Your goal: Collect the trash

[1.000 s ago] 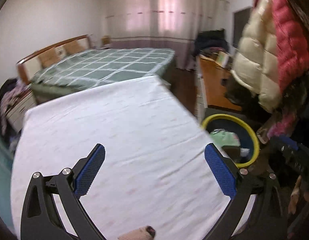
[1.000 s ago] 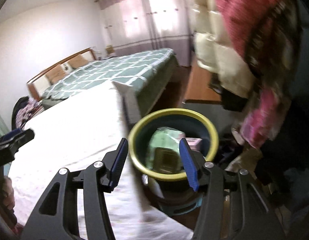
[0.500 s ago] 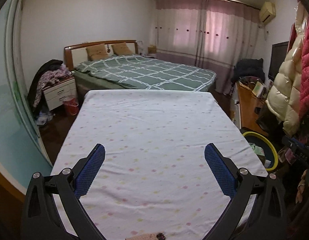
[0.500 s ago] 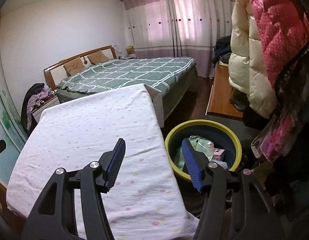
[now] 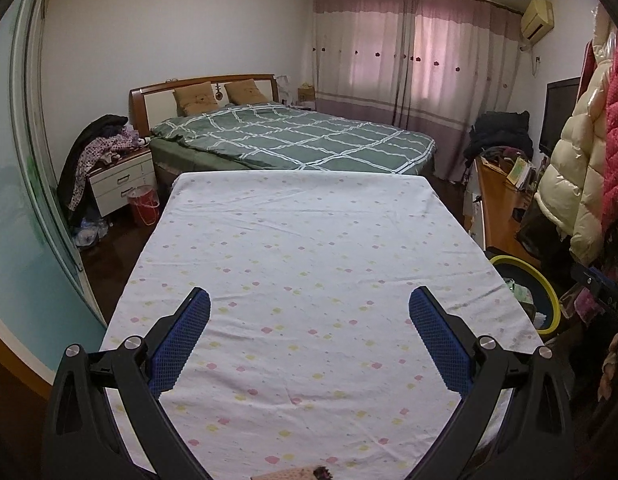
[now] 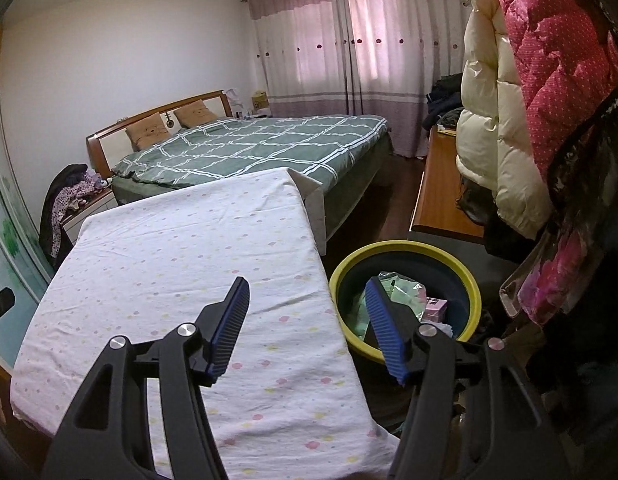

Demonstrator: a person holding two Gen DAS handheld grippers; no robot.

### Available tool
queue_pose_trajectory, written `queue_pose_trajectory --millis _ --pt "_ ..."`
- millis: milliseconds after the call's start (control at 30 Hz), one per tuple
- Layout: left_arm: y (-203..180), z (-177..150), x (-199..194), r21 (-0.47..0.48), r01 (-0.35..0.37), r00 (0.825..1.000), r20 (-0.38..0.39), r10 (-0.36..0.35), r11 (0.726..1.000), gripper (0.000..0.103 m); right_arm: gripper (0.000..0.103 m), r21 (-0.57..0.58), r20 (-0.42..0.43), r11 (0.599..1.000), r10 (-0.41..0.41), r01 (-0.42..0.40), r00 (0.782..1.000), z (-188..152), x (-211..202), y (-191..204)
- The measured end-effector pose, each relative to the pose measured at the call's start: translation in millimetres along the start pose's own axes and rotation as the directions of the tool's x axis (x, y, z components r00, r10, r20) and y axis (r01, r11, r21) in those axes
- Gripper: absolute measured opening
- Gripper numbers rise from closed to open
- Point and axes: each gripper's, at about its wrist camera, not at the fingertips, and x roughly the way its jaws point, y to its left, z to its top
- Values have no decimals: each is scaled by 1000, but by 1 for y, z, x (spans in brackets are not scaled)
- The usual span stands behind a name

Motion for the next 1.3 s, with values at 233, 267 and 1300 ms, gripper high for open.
queue_pose_trajectory --millis 233,267,1300 --pt "-2 1 1 4 3 1000 -3 -3 1000 98 58 0 0 1000 1 -1 1000 0 0 0" --pt "-2 1 1 4 2 1000 -4 -2 1000 98 58 0 0 1000 1 -1 1000 0 0 0" --pt "-1 -3 6 -4 13 1000 -17 -13 1000 98 59 2 -15 1000 13 -13 1000 -4 6 6"
